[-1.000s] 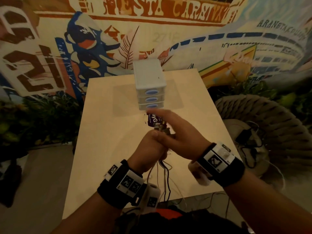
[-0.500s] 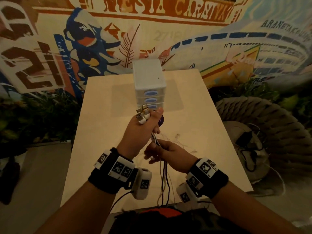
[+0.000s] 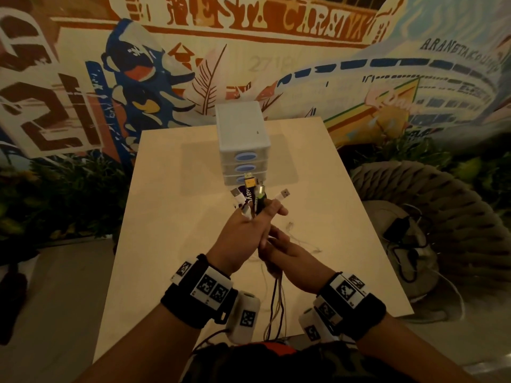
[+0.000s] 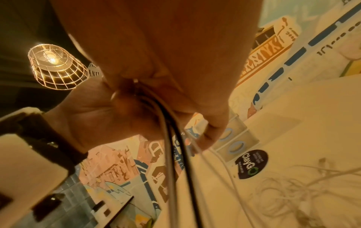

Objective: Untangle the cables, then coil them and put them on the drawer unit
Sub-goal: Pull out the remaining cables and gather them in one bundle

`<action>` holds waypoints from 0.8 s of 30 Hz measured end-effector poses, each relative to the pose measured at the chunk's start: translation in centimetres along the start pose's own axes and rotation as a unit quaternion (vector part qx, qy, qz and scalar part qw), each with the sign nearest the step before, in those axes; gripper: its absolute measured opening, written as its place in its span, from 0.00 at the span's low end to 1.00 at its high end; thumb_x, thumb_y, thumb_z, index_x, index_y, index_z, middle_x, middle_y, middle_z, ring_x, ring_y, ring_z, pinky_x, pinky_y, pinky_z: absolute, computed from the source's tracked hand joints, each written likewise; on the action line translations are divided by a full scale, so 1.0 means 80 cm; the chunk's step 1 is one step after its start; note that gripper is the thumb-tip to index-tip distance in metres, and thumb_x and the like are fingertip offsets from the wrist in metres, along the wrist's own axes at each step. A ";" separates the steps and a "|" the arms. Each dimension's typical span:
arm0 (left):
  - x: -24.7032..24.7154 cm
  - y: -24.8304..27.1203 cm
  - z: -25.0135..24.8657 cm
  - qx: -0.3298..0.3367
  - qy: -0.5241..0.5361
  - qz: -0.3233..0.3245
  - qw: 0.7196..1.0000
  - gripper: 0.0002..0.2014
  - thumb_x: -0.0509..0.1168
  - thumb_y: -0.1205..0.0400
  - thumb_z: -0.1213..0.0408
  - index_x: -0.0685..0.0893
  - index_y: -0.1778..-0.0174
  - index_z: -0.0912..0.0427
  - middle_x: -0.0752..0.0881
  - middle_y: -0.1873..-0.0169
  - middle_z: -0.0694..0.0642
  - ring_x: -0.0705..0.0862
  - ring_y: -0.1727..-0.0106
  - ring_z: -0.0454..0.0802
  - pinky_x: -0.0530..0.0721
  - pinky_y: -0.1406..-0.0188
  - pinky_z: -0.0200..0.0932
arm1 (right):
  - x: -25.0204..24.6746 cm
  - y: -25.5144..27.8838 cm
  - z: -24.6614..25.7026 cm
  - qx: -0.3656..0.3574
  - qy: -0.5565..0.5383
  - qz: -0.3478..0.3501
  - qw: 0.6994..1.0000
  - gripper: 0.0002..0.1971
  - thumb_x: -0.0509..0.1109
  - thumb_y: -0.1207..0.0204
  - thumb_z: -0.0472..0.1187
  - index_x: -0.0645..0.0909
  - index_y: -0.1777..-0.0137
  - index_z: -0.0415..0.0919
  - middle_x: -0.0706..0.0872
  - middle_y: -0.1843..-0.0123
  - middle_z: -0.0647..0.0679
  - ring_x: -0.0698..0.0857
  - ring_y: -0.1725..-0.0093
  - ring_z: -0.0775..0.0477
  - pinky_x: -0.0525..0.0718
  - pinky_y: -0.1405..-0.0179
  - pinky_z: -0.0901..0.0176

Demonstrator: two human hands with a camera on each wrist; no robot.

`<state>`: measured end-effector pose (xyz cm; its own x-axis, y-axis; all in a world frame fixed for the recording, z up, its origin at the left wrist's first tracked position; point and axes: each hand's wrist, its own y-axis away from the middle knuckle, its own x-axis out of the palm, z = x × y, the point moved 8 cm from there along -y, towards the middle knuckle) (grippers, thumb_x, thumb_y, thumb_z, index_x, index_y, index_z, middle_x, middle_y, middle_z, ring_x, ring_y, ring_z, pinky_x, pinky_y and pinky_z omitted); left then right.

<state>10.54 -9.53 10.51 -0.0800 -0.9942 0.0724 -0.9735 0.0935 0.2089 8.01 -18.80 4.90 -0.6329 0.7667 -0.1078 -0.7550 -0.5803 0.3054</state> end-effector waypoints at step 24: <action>0.022 0.028 0.015 -0.001 -0.011 0.104 0.995 0.07 0.63 0.17 0.67 0.79 0.61 0.62 0.81 0.77 0.49 0.77 0.78 0.46 0.78 0.77 0.42 | -0.022 0.006 0.165 -0.218 0.249 -0.064 0.941 0.15 0.80 0.27 0.55 0.80 0.49 0.49 0.90 0.48 0.56 0.89 0.44 0.58 0.90 0.47 0.54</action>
<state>7.96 -11.10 9.95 -0.2842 -0.9542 0.0929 -0.9352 0.2973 0.1926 11.06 -16.79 17.75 -0.4517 0.6771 -0.5810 -0.7603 -0.6329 -0.1465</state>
